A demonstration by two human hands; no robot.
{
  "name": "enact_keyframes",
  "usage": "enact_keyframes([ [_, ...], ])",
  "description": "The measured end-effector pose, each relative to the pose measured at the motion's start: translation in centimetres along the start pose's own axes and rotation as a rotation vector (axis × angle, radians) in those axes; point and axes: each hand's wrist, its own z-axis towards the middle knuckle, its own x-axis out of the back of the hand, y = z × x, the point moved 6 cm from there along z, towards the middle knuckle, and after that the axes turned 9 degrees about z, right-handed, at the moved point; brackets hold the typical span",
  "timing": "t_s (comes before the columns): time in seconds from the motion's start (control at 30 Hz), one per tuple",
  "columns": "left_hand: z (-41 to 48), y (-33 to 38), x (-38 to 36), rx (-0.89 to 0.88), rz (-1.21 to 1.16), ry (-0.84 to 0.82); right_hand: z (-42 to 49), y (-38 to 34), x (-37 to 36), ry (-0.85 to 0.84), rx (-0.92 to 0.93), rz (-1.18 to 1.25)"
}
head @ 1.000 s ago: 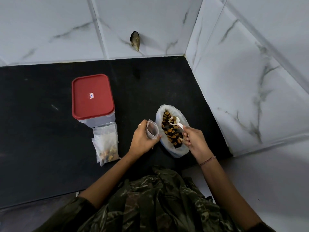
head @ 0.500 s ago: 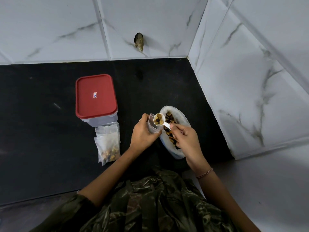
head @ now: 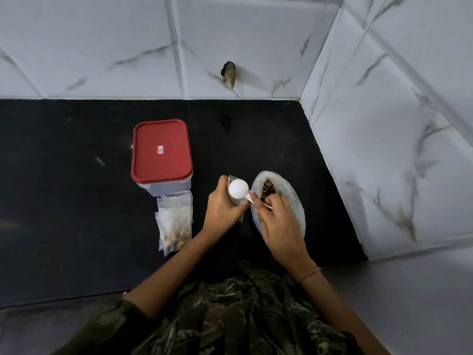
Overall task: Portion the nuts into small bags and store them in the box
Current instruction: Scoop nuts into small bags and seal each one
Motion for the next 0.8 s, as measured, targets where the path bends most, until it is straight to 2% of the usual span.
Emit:
enact_keyframes([
  [0.1,0.0,0.2,0.4,-0.008,-0.012,0.016,0.0,0.1,0.3,0.056,0.023,0.009],
  [0.17,0.0,0.4,0.6,-0.021,-0.022,0.02,0.1,0.1,0.6,0.117,-0.025,0.147],
  [0.3,0.0,0.6,1.2,-0.01,0.03,0.035,0.3,1.3,1.5,0.28,-0.358,0.705],
  [0.4,0.1,0.7,1.4,-0.019,0.045,0.042,0.2,1.9,0.8,0.233,-0.517,0.872],
  [0.53,0.0,0.6,1.3,-0.015,0.059,0.011,-0.2,3.0,0.8,0.196,-0.562,0.786],
  [0.63,-0.1,0.0,1.0,0.017,0.084,-0.022,-0.3,5.6,2.8,0.197,-0.525,0.579],
  [0.8,-0.8,-1.3,-0.7,0.064,0.1,-0.092,-3.6,8.1,2.6,-0.058,-0.346,0.169],
])
